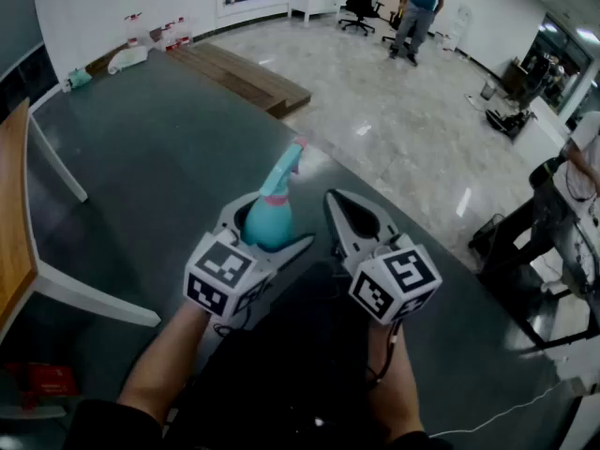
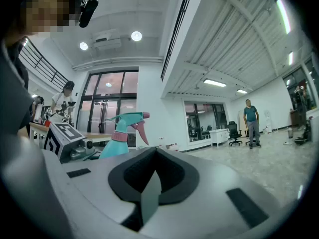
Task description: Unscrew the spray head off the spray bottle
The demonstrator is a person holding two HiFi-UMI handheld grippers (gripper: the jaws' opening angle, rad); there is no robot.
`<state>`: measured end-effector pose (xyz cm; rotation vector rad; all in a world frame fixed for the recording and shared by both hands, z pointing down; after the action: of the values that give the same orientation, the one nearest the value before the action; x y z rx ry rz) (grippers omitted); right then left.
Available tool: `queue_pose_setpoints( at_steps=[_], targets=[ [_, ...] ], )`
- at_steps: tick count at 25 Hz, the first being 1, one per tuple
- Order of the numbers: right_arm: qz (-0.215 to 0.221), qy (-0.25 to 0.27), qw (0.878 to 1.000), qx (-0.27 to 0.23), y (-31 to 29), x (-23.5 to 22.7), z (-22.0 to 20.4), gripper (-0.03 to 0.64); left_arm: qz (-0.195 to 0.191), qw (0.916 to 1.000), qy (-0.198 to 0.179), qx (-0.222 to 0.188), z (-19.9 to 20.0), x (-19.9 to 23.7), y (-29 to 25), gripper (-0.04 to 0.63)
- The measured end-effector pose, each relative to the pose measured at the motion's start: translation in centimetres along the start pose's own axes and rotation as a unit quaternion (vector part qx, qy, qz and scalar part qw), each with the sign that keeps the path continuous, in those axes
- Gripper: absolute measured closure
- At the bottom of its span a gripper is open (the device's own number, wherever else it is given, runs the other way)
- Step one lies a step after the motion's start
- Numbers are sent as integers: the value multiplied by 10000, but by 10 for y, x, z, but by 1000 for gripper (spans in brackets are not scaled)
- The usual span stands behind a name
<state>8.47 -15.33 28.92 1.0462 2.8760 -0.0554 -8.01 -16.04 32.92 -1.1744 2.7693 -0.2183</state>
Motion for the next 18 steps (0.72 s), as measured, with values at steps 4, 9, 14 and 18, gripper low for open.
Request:
queue_pose_setpoints(
  at_steps=[4,9,14,18],
  targets=[
    [110,-98,9999,-83,0,-4,-2,611,-55,10000,-18,-17,3,-3,-2,167],
    [133,-119,9998,-108,1,-4,-1,611,-67,10000,-11,-8,3,-5,-3,167],
    [176,-113,9997,-117,3,-4,1,611,-78,9999,-67,13,5,-7,-5,167],
    [329,-95,9993,-141,4,-1,4,611,-60,9999,-100,50,4,-8,-6,167]
  ],
)
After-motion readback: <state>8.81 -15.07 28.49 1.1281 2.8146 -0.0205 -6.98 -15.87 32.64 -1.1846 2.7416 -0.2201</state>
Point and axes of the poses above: the fingertips, and each gripper's own axes: y backward along the fingers, x to its left, z out of its top, the point moved 9 cm from there along y, backward along the fingers, and after that the axes turned 1 degree about -y, right-handed, at the moved point
